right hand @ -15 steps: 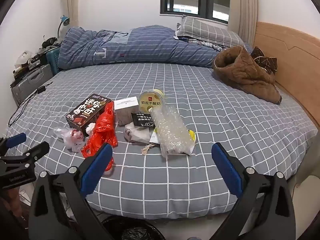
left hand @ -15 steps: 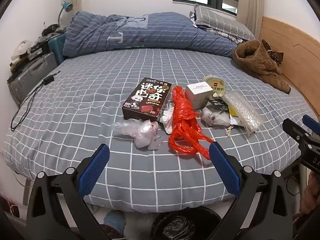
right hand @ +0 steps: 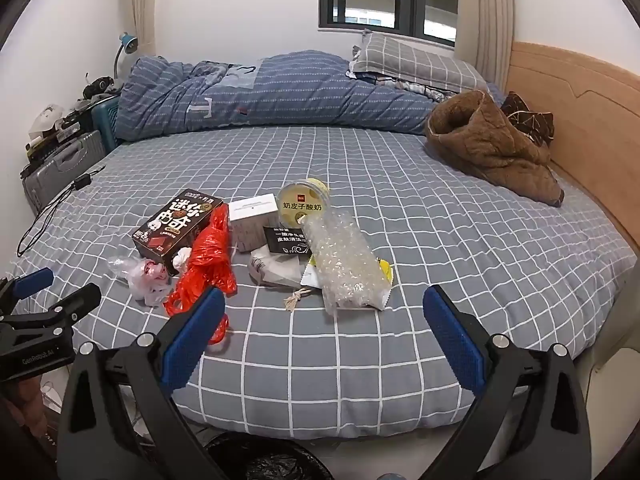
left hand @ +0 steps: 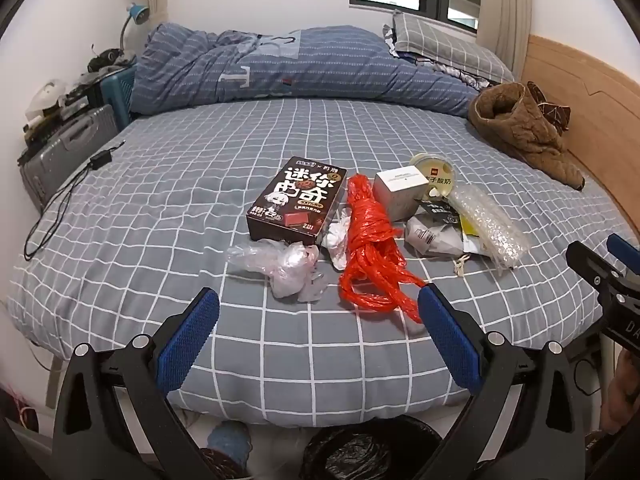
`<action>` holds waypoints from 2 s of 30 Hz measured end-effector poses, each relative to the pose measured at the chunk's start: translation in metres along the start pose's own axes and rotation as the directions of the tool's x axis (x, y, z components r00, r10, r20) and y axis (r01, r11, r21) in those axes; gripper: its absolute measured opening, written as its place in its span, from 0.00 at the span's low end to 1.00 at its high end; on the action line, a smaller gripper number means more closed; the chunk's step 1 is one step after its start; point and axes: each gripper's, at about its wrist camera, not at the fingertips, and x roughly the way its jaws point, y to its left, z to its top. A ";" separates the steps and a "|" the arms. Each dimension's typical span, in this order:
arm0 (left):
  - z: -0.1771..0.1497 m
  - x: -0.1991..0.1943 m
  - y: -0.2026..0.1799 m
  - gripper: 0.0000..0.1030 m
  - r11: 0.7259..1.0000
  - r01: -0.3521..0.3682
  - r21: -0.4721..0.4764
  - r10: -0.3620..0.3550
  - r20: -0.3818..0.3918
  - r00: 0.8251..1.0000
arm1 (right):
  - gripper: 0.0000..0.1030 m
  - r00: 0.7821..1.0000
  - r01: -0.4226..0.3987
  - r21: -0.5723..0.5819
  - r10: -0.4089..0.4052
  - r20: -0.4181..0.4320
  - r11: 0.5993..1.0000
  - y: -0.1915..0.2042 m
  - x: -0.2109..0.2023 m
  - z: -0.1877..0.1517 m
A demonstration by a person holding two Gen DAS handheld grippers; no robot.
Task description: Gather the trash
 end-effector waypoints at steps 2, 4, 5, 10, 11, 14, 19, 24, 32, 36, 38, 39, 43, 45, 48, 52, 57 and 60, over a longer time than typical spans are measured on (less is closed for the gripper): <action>-0.001 0.000 -0.002 0.94 1.000 -0.002 0.002 0.002 0.000 1.000 | 0.93 1.000 -0.001 0.004 0.001 0.000 1.000 0.000 -0.001 0.000; -0.002 0.000 -0.003 0.94 1.000 -0.003 0.003 0.003 -0.001 1.000 | 0.93 1.000 -0.002 0.007 0.002 0.000 1.000 0.000 -0.002 0.000; -0.002 0.000 -0.002 0.94 1.000 -0.003 0.002 0.003 -0.002 1.000 | 0.93 1.000 -0.003 0.009 0.003 0.000 1.000 0.001 -0.001 0.000; -0.001 -0.001 -0.003 0.94 1.000 -0.008 0.005 0.008 -0.002 1.000 | 0.93 1.000 -0.004 0.012 0.004 -0.003 1.000 -0.001 0.000 0.000; 0.000 -0.001 -0.003 0.94 1.000 -0.009 0.006 0.009 -0.001 1.000 | 0.93 1.000 -0.004 0.013 0.004 -0.004 1.000 -0.001 0.000 0.000; 0.000 0.000 -0.003 0.94 1.000 -0.009 0.010 0.009 0.001 1.000 | 0.93 1.000 -0.003 0.013 0.003 -0.004 1.000 -0.001 0.000 0.000; 0.000 0.001 -0.005 0.94 1.000 -0.004 0.013 0.004 0.000 1.000 | 0.93 1.000 -0.002 0.010 0.002 -0.006 1.000 -0.002 0.001 0.000; 0.000 0.002 -0.006 0.94 1.000 -0.002 0.018 0.002 -0.002 1.000 | 0.93 1.000 -0.003 0.012 0.003 -0.003 1.000 -0.002 0.002 0.000; 0.002 0.004 -0.010 0.94 1.000 0.009 0.026 -0.009 -0.010 1.000 | 0.93 1.000 0.000 0.017 0.000 0.000 1.000 -0.001 0.003 0.000; 0.004 0.004 -0.009 0.94 1.000 0.011 0.024 -0.011 -0.015 1.000 | 0.93 1.000 0.001 0.014 -0.001 -0.001 1.000 -0.002 0.004 0.000; 0.005 0.004 -0.009 0.94 1.000 0.015 0.024 -0.015 -0.014 1.000 | 0.93 1.000 0.004 0.011 -0.004 -0.002 1.000 -0.001 0.004 0.000; 0.006 0.004 -0.010 0.94 1.000 0.015 0.026 -0.014 -0.013 1.000 | 0.93 1.000 0.005 0.010 -0.005 -0.001 1.000 -0.001 0.004 0.000; 0.006 0.005 -0.012 0.94 0.999 0.016 0.029 -0.015 -0.018 1.000 | 0.93 1.000 0.005 0.013 -0.005 -0.003 1.000 0.000 0.006 0.000; 0.006 0.005 -0.012 0.94 0.999 0.015 0.030 -0.015 -0.020 1.000 | 0.93 1.000 0.006 0.010 -0.006 -0.003 1.000 0.000 0.006 0.000; 0.005 0.006 -0.012 0.94 1.000 0.014 0.027 -0.014 -0.023 1.000 | 0.93 1.000 0.007 0.011 -0.007 -0.001 1.000 0.001 0.006 0.000; 0.004 0.007 -0.011 0.94 1.000 0.012 0.024 -0.011 -0.025 1.000 | 0.93 1.000 0.006 0.016 -0.006 -0.001 1.000 0.002 0.007 -0.001; 0.004 0.009 -0.006 0.94 1.000 0.000 0.020 0.001 -0.025 1.000 | 0.93 1.000 0.007 0.018 -0.007 -0.001 1.000 0.002 0.008 -0.001; 0.004 0.009 -0.004 0.94 1.000 -0.003 0.012 0.003 -0.025 1.000 | 0.93 1.000 0.007 0.016 -0.007 0.000 1.000 0.001 0.008 -0.001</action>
